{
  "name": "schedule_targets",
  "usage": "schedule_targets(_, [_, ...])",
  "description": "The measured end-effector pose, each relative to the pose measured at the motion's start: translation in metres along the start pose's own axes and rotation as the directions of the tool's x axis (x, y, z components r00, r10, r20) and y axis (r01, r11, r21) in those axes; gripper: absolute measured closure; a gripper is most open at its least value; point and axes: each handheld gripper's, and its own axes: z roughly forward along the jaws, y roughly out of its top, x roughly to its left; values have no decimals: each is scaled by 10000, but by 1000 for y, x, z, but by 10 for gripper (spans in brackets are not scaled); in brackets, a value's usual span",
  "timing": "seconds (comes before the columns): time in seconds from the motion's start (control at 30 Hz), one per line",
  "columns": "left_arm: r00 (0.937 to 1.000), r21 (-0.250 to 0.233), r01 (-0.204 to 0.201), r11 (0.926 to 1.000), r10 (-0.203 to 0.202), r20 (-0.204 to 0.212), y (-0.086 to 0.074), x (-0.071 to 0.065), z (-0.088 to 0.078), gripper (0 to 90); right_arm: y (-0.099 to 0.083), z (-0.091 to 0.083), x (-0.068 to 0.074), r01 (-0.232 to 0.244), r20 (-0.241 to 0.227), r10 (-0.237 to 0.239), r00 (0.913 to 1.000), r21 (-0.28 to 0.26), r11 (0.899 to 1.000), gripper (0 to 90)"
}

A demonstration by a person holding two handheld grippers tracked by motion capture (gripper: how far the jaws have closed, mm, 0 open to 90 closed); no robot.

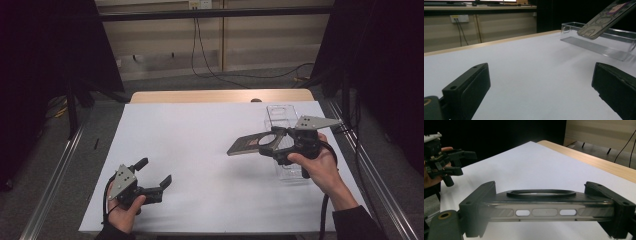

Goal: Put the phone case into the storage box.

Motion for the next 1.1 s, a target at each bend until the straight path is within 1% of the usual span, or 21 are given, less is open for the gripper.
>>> schedule_targets(0.1, [9997,-52,88,9999,-89,-224,-1,4,-6,22,4,-3,1,91,42,-91,9999,-25,10000,115])
schedule_targets(0.17, [9993,-39,103,9999,-104,-369,-2,6,-10,23,7,-5,0,155,176,-155,9997,-13,9999,115])
schedule_targets(0.33, [9980,75,121,9999,-117,-616,-8,11,-19,22,15,-10,-7,154,520,-154,9985,13,9999,116])
schedule_targets(0.43, [9969,-46,171,9998,-174,-763,-7,12,-22,20,18,-12,-13,138,740,-139,9972,10,9999,115])
schedule_targets(0.53, [9971,-43,155,9999,-158,-741,-8,13,-24,17,22,-15,-17,56,963,-58,9953,18,10000,115])
schedule_targets(0.73, [9971,-109,176,9998,-184,-743,-7,13,-23,17,29,-23,-29,-48,1430,44,9897,24,10000,116])
schedule_targets(0.77, [9974,-86,130,9999,-136,-712,-7,13,-23,17,30,-25,-31,-65,1489,65,9888,-2,10000,116])
schedule_targets(0.93, [9971,10,150,9999,-149,-750,-8,12,-21,17,35,-30,-38,-106,1812,98,9834,40,9999,116])
schedule_targets(1.03, [9976,106,91,9999,-84,-682,-8,12,-19,18,39,-33,-42,-96,1987,85,9800,45,9999,116])
schedule_targets(1.1, [9976,108,130,9999,-122,-679,-8,12,-18,19,41,-35,-45,-108,2119,95,9772,48,9999,115])
